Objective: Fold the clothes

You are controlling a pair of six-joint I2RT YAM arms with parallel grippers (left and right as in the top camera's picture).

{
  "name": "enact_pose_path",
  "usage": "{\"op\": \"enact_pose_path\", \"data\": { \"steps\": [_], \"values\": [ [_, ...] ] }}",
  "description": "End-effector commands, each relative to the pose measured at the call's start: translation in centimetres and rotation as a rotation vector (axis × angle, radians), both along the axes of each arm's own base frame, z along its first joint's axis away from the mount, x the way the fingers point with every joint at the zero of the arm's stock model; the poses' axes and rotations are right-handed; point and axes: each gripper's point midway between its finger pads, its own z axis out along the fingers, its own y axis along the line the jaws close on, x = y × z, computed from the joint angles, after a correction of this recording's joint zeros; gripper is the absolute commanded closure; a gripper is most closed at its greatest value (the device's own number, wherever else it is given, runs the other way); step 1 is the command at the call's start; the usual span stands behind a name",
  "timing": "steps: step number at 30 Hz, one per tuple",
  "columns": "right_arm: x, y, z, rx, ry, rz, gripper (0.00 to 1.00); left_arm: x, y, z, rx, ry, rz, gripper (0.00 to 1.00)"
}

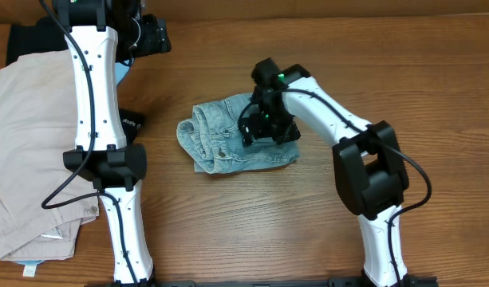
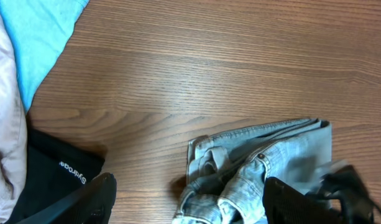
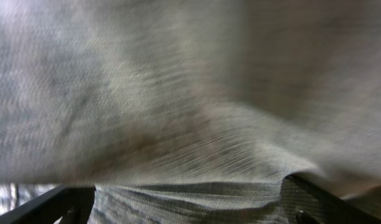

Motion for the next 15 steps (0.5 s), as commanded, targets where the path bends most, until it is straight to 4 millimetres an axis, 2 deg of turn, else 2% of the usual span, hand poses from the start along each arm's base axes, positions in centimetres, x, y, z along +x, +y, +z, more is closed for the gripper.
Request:
{"op": "enact_pose_path", "data": {
  "steps": [1, 4, 7, 11, 12, 15],
  "values": [
    [2.1, -7.3, -3.4, -0.143, -0.004, -0.15, 0.0, -0.3, 0.4, 1.7, -0.004, -0.037, 0.023, 0.22],
    [3.3, -11.0, -4.5, -0.153, 0.007, -0.246, 0.0, -0.3, 0.4, 1.7, -0.004, -0.037, 0.023, 0.22],
    [4.5, -16.1, -5.0, -0.189, 0.016, -0.381, 0.0, -0.3, 0.4, 1.7, -0.004, -0.037, 0.023, 0.22],
    [6.1, -23.4, -4.9, -0.184, 0.007, -0.614, 0.0, -0.3, 0.3, 1.7, -0.005, -0.037, 0.021, 0.22],
    [6.7, -26.1, -4.7, -0.164, -0.003, -0.706, 0.0, -0.3, 0.1, 1.7, -0.005, -0.037, 0.018, 0.22],
    [8.4, -30.7, -3.9, -0.039, -0.054, -0.843, 0.0, -0.3, -0.2, 1.6, -0.005, -0.037, 0.011, 0.22]
  ]
}}
